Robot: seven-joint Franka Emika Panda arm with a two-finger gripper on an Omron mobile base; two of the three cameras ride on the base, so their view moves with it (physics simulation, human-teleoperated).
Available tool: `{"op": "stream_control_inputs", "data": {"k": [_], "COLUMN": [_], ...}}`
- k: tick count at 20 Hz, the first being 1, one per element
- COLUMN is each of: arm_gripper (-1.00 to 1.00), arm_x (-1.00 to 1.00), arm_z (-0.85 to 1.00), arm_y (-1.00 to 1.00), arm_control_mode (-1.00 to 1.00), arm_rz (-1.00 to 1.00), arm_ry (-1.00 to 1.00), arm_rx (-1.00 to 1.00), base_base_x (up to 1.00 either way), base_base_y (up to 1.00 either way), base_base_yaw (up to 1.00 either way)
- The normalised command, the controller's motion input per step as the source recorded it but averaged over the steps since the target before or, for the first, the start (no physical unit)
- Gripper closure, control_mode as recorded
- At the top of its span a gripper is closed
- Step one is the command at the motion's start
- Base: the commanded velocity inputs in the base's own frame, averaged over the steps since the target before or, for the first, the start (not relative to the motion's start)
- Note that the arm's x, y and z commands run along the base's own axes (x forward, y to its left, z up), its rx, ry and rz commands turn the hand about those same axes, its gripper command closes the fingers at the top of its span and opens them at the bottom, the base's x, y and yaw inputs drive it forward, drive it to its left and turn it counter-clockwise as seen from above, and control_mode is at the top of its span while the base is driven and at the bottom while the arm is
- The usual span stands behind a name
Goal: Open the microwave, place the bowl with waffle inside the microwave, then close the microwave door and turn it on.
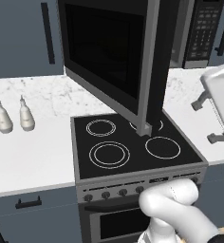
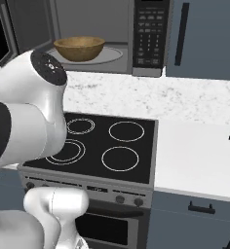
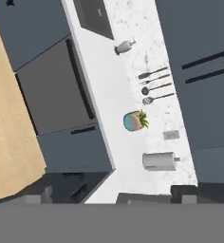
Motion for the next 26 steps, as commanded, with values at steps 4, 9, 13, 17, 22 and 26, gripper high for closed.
{"op": "stream_control_inputs", "data": {"k": [4,9,13,17,22,26], "arm_gripper": [-1.0,-1.0,-1.0,-1.0,-1.0,-1.0], "arm_x": [-0.47,-0.01,0.11,0.37,0.88,1.0], "arm_z": [0.0,-0.05,-0.06,-0.08,0.0,0.0], "arm_y": [1.0,1.0,1.0,0.82,0.25,-0.05], "arm_control_mode": [-1.0,-1.0,-1.0,-1.0,-1.0,-1.0], "arm_rz": [-0.12,-0.41,-0.43,-0.57,-0.53,-0.21], "arm_ry": [-0.24,-0.3,-0.3,-0.3,-0.19,0.02], "arm_rx": [0.0,0.0,0.0,-0.01,-0.04,0.04], "base_base_x": [0.0,0.0,0.0,0.0,0.0,0.0], "base_base_y": [0.0,0.0,0.0,0.0,0.0,0.0], "base_base_yaw": [0.0,0.0,0.0,0.0,0.0,0.0]}}
